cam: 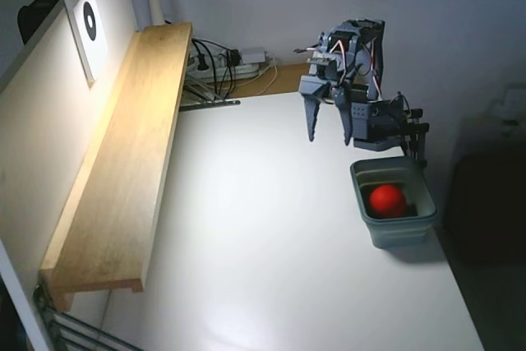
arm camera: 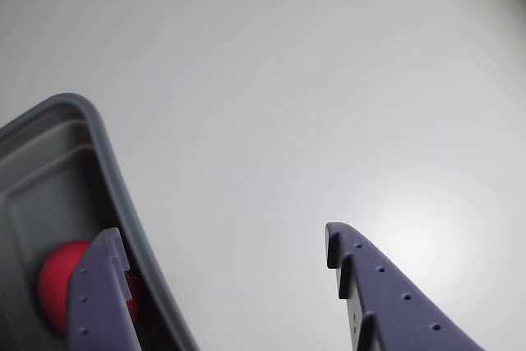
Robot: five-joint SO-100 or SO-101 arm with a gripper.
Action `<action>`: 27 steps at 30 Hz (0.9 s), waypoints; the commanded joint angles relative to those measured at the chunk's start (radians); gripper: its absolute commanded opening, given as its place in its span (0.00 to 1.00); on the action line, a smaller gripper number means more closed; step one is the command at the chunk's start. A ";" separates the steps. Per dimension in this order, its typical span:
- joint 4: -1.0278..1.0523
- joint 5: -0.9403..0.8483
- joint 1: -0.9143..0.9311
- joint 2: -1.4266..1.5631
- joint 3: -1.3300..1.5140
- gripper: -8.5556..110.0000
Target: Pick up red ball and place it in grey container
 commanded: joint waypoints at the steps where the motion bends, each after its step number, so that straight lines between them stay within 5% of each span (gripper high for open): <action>1: 0.057 0.002 0.068 0.036 -0.061 0.29; 27: 0.472 0.002 0.692 0.056 -0.260 0.14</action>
